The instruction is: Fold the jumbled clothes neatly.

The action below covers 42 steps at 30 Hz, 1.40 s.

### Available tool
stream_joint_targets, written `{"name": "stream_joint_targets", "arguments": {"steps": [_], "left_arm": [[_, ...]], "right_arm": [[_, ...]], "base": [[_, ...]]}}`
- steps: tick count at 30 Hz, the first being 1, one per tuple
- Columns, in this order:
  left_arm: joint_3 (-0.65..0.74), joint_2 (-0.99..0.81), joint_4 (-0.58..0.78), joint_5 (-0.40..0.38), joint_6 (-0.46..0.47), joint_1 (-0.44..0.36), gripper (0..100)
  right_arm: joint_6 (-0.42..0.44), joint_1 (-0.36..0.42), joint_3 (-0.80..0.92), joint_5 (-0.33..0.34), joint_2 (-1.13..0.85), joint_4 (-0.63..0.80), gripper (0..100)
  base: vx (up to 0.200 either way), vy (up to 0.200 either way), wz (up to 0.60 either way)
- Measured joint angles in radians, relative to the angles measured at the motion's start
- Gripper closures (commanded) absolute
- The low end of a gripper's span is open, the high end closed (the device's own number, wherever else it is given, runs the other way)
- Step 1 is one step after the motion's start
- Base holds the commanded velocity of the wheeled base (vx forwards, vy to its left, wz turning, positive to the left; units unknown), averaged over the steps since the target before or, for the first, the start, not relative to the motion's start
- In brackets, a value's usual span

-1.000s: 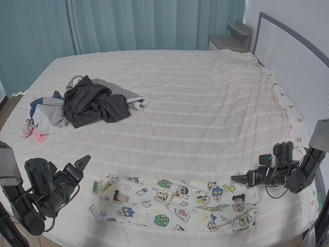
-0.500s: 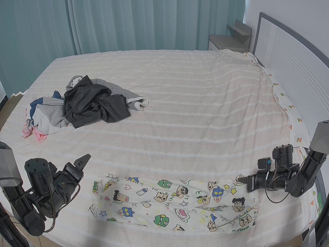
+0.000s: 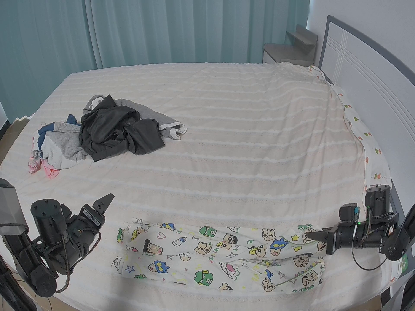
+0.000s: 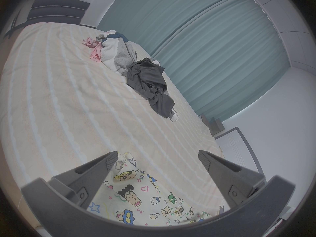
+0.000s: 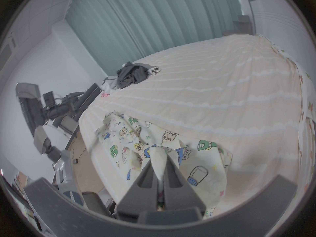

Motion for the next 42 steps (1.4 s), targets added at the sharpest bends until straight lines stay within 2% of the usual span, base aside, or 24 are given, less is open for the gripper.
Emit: {"name": "stream_joint_targets", "arguments": {"steps": [3, 10, 15, 24, 25, 33, 38, 42], "left_arm": [[0.000, 0.000, 0.000, 0.001, -0.001, 0.000, 0], [0.000, -0.001, 0.000, 0.005, -0.001, 0.000, 0], [0.000, -0.002, 0.000, 0.008, -0.002, 0.000, 0], [0.000, -0.006, 0.000, 0.010, -0.004, 0.000, 0], [0.000, -0.006, 0.000, 0.010, -0.004, 0.000, 0], [0.000, -0.005, 0.000, 0.010, -0.004, -0.017, 0], [0.000, 0.005, 0.000, 0.013, -0.001, -0.058, 0], [0.000, 0.017, 0.000, 0.013, 0.008, -0.076, 0]], "right_arm": [[-0.047, 0.001, 0.037, 0.042, -0.040, -0.001, 100], [-0.160, 0.007, 0.069, 0.067, -0.074, -0.003, 100], [-0.174, 0.024, 0.106, 0.106, -0.079, -0.002, 100], [-0.170, -0.013, 0.011, 0.105, -0.016, -0.004, 100], [-0.170, -0.019, -0.001, 0.103, -0.001, -0.004, 0], [-0.161, -0.061, -0.076, 0.057, 0.148, -0.056, 0], [-0.070, -0.086, -0.109, 0.041, 0.182, -0.093, 0], [-0.002, -0.104, -0.108, -0.032, 0.140, -0.096, 0]], "base": [[0.000, 0.000, 0.00], [0.000, 0.000, 0.00], [0.000, 0.000, 0.00], [0.000, 0.000, 0.00], [0.000, 0.000, 0.00], [0.000, 0.000, 0.00], [0.000, 0.000, 0.00], [0.000, 0.000, 0.00]]}}
